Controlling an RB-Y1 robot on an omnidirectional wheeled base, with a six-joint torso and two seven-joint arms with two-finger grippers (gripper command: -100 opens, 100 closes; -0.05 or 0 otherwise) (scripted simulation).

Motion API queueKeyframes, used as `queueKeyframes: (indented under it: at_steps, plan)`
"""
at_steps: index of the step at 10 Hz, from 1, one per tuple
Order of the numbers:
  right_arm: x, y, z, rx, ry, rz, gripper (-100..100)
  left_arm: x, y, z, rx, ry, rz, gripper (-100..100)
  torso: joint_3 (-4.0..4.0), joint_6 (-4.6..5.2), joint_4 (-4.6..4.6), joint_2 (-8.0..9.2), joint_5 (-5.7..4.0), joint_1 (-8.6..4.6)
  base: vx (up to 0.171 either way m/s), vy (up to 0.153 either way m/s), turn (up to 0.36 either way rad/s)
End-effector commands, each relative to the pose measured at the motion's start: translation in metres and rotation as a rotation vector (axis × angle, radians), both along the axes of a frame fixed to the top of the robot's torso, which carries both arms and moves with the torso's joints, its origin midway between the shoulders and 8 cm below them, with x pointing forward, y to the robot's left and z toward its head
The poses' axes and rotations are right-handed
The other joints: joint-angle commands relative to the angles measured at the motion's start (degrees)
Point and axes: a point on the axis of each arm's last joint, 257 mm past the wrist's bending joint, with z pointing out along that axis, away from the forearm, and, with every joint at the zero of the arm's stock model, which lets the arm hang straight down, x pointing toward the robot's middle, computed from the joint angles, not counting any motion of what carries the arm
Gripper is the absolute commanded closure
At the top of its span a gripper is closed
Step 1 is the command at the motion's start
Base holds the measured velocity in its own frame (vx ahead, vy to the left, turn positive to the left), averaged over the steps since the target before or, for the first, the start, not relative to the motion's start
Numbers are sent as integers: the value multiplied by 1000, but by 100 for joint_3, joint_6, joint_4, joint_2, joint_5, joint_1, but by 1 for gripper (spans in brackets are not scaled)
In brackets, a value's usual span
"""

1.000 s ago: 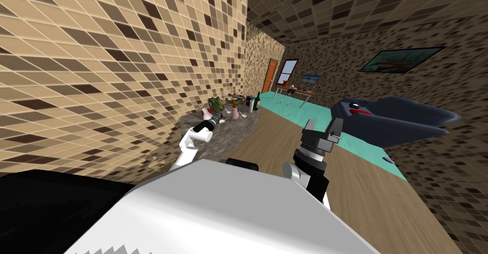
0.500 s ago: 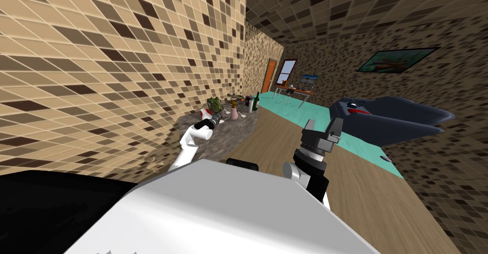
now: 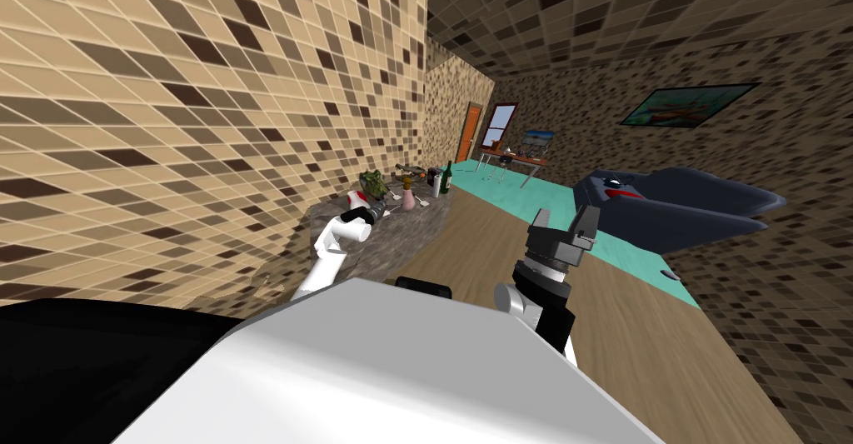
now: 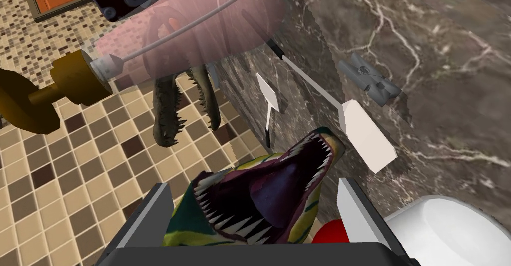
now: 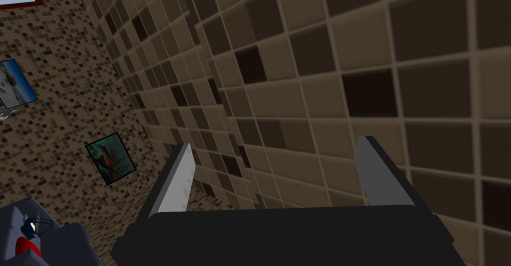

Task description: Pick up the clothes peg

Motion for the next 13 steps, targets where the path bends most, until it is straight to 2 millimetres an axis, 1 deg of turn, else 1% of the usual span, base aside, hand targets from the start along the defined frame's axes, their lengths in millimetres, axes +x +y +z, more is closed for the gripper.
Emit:
queueKeyframes:
  at_steps: [1, 6, 7, 9, 13]
  plan:
    - [0, 0, 0, 0, 0, 0, 0, 0, 1, -7, -3, 43, -2, -100, 0, 0, 0, 0, 0, 0, 26, -15, -49]
    - [0, 0, 0, 0, 0, 0, 0, -8, 7, -28, -11, 171, 1, -100, -3, 0, -1, -6, 0, 0, 29, -6, -30]
    - [0, 0, 0, 0, 0, 0, 0, -12, 8, -34, -10, 200, 6, -100, -6, 1, -2, -11, 0, -1, 44, -6, -24]
    - [0, 0, 0, 0, 0, 0, 0, -15, 10, -41, -15, 245, 4, -100, -3, -1, -1, -4, 0, 1, 23, -2, -21]
    - [0, 0, 0, 0, 0, 0, 0, -29, 14, -56, -19, 344, 11, -100, -7, 0, -3, -11, 0, 1, 37, -2, -26]
